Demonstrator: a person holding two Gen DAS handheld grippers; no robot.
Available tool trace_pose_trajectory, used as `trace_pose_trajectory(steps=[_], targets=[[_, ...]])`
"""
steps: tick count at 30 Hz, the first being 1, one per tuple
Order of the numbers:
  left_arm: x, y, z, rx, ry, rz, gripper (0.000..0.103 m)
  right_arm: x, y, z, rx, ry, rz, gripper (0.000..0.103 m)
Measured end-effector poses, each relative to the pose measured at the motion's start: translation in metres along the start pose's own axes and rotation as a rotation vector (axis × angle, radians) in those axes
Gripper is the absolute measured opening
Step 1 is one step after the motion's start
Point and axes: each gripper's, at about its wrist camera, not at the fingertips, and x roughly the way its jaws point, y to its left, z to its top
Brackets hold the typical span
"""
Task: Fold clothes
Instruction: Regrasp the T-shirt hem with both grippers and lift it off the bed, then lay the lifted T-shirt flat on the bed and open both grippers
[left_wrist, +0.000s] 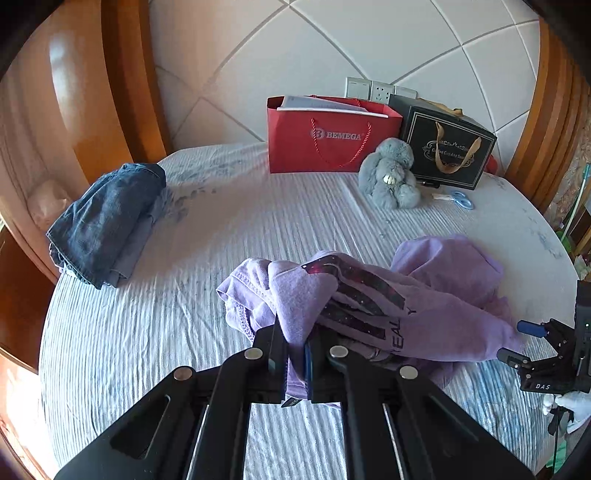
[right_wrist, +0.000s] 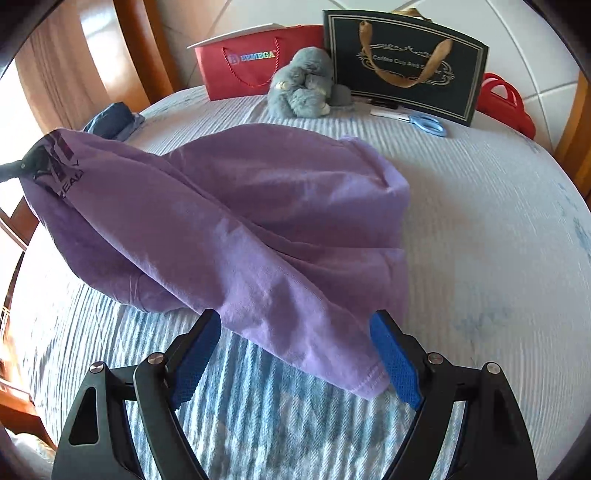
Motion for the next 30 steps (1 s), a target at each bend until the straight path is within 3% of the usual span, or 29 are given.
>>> trace_pose_trajectory(steps=[2,3,4,5,6,11,17,22,24,26,30], targets=[[0.005,0.004,-0.001,-0.018,0.015,-0.003,0.005,0.016,0.004,0.004,-0.021,0.023,-0.015,0.080],[0.008,0.006,-0.001,-0.027,0.022,-0.006,0.005,0.019,0.004,0.005,-0.019,0.028,-0.044,0.057],[0.010,0.008,-0.002,-0.033,0.029,-0.011,0.005,0.022,0.004,0.007,-0.017,0.032,-0.073,0.045],[0.011,0.009,-0.002,-0.038,0.034,-0.015,0.005,0.024,0.004,0.008,-0.012,0.036,-0.097,0.014],[0.008,0.008,-0.001,-0.032,0.026,-0.013,0.005,0.021,-0.001,0.011,0.026,0.038,-0.068,0.003],[-0.026,0.001,0.012,0.010,-0.067,-0.024,0.005,-0.063,-0.012,0.025,0.089,-0.207,-0.119,0.003],[-0.117,-0.005,0.045,0.035,-0.317,-0.097,0.005,-0.217,-0.003,0.050,0.064,-0.577,-0.221,0.003],[-0.195,-0.014,0.068,0.081,-0.490,-0.147,0.005,-0.330,0.021,0.062,0.020,-0.829,-0.290,0.003],[-0.213,-0.016,0.077,0.097,-0.520,-0.164,0.005,-0.357,0.023,0.067,0.019,-0.876,-0.289,0.003],[-0.221,-0.019,0.085,0.114,-0.529,-0.174,0.007,-0.337,0.009,0.079,0.045,-0.814,-0.296,0.003],[-0.172,-0.035,0.108,0.149,-0.428,-0.164,0.009,-0.297,-0.018,0.103,0.097,-0.691,-0.308,0.003]])
